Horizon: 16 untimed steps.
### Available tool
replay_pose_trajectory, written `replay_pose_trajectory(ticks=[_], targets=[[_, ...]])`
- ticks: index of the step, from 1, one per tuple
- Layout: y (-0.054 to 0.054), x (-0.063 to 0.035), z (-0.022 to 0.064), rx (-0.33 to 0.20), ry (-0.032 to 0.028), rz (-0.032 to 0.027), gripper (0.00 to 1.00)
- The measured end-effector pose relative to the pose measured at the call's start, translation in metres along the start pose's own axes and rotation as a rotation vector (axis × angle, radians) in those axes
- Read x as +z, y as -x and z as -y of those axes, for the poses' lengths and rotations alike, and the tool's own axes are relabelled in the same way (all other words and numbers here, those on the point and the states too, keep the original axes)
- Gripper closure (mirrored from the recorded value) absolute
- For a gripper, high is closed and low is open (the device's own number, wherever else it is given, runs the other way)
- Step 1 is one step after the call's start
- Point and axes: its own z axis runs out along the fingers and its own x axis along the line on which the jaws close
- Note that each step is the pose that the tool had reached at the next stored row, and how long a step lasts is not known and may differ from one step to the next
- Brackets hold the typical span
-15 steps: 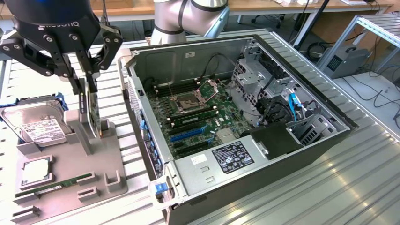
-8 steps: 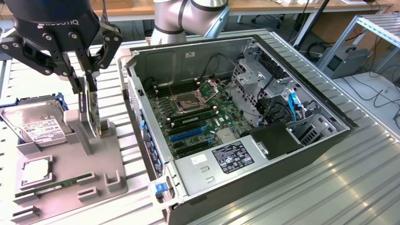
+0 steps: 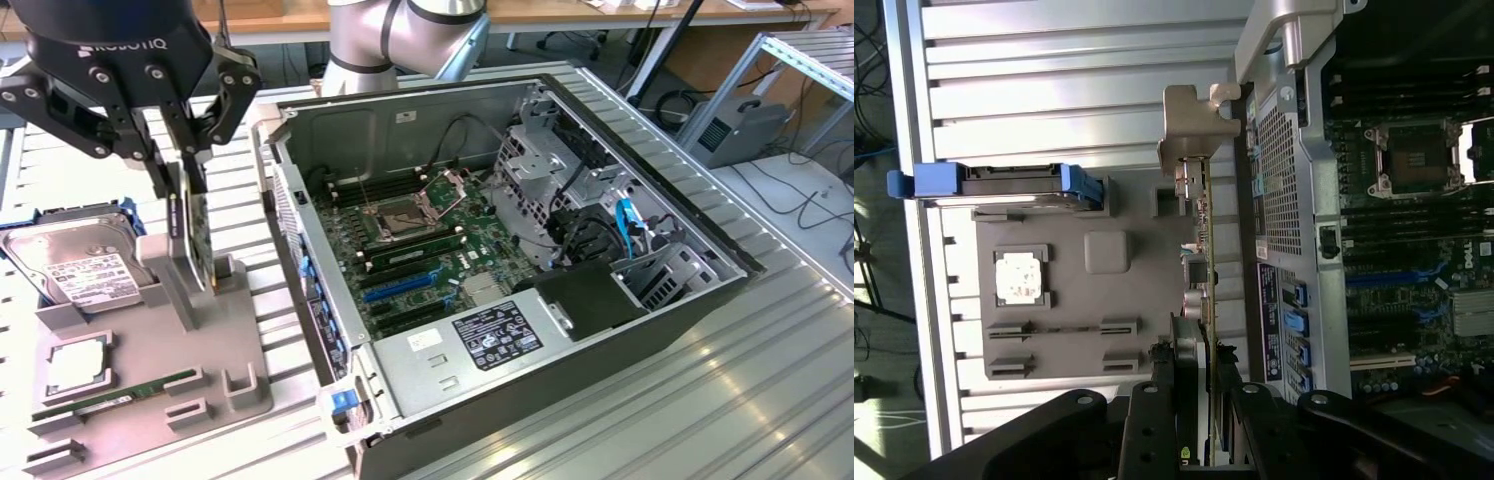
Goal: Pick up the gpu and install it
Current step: 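Pick up the gpu and move the gpu toward the slot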
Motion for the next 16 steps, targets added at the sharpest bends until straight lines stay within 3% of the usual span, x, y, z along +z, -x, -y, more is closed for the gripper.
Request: replay_pose_trajectory(ticks=[16], targets=[[0.0001,-0.0048,-0.0002,0.0,0.0,-0.0001,0.73]])
